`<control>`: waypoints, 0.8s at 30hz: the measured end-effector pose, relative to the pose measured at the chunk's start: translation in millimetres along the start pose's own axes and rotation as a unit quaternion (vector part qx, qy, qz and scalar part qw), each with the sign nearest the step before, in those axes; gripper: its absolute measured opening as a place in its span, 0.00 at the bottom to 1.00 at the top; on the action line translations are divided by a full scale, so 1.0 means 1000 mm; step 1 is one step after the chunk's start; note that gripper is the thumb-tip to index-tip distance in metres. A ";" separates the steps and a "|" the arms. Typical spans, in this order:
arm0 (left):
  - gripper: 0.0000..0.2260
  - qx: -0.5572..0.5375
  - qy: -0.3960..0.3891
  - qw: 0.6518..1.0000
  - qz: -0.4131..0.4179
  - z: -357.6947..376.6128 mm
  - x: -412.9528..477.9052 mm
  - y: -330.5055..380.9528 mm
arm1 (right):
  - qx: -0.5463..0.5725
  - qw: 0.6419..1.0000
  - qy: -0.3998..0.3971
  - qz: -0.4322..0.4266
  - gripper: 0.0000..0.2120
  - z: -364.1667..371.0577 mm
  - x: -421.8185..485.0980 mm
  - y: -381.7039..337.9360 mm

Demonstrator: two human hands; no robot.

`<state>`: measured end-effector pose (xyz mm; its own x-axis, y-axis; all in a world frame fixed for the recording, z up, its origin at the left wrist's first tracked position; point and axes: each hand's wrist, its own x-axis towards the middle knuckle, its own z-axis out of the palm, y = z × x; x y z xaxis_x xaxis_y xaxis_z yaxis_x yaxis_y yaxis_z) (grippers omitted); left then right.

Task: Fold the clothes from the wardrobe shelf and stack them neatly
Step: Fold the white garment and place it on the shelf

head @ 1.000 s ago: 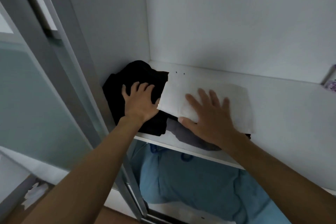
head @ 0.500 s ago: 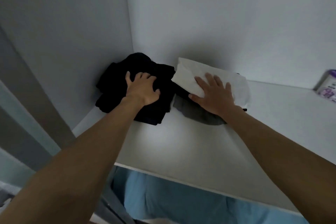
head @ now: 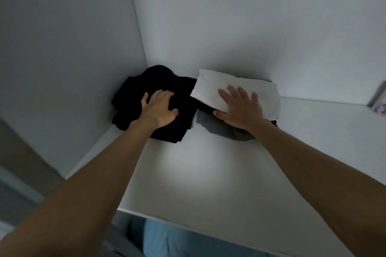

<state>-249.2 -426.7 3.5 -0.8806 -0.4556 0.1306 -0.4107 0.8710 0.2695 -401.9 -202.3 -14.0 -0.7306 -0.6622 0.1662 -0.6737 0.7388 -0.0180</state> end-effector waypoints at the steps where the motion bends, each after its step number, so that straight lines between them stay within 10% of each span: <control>1: 0.27 -0.051 0.002 0.999 -0.004 -0.004 -0.014 0.002 | 0.012 1.000 -0.011 -0.001 0.37 -0.004 -0.003 -0.001; 5: 0.22 -0.301 -0.011 0.953 -0.006 -0.016 -0.091 0.006 | 0.246 0.968 -0.017 0.033 0.24 -0.031 -0.020 -0.025; 10: 0.17 -0.356 0.004 0.934 0.027 -0.040 -0.200 -0.012 | 0.580 0.813 0.014 0.050 0.12 -0.075 -0.064 -0.115; 19: 0.16 -0.293 0.165 0.936 -0.108 -0.069 -0.341 -0.083 | 0.706 0.695 -0.118 -0.065 0.16 -0.136 -0.139 -0.283; 24: 0.19 -0.191 0.058 0.970 -0.139 -0.060 -0.346 -0.081 | 0.725 0.678 -0.117 -0.041 0.13 -0.139 -0.168 -0.343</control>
<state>103.2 -350.7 -6.0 -0.7066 -0.7000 0.1038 -0.4910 0.5906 0.6404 -33.2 -326.8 101.2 -0.5677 -0.8206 0.0665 0.0108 -0.0882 -0.9960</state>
